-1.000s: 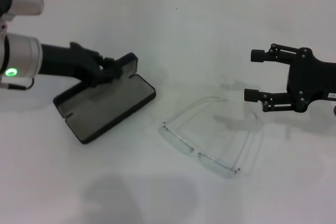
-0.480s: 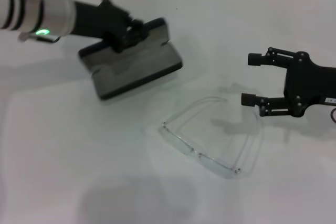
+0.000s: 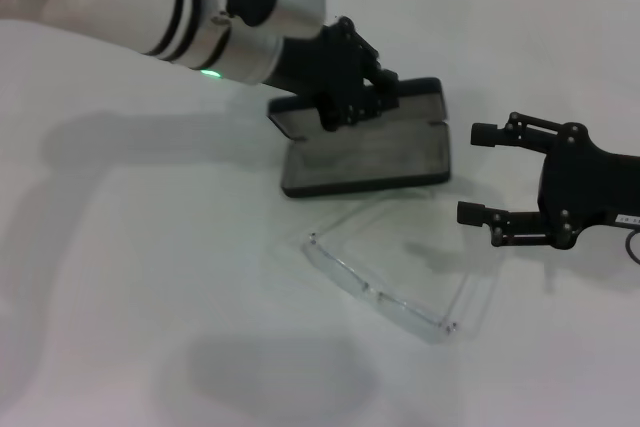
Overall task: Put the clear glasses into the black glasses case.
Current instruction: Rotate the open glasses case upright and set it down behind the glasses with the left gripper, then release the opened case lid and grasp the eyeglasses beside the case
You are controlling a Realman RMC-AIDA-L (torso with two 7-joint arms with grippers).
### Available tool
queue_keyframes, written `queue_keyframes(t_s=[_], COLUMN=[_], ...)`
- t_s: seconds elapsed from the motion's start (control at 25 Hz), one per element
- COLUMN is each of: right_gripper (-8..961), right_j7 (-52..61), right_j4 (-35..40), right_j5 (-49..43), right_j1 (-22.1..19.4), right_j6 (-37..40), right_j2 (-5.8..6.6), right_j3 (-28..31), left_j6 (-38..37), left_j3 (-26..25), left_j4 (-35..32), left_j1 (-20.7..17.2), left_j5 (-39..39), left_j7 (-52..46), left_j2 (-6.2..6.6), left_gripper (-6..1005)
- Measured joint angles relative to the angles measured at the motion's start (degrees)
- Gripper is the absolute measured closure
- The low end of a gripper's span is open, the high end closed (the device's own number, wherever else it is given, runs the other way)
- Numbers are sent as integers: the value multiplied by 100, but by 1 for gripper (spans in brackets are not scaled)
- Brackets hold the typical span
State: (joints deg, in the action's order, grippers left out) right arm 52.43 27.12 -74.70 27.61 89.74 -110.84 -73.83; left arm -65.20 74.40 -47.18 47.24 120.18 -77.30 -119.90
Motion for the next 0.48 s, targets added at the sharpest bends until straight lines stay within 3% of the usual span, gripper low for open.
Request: queue_keyframes(t_s=[0.24,0.48], right_gripper=[99,100], right_j7=[-66,-59], right_j4=[29,36], right_j5=[2,6], right_j1=[-116,-110], right_j6=[0,-31], right_j2=[-23,-12], right_j3=[11,10], left_j6=[380,401], left_j3=[297,344], left_j4=[-36,-273], left_j1=[7,-139], left_j5=[-205,-371], left_j7=[-80,-87], left_j2=[-20,-28], left_gripper=[790,683])
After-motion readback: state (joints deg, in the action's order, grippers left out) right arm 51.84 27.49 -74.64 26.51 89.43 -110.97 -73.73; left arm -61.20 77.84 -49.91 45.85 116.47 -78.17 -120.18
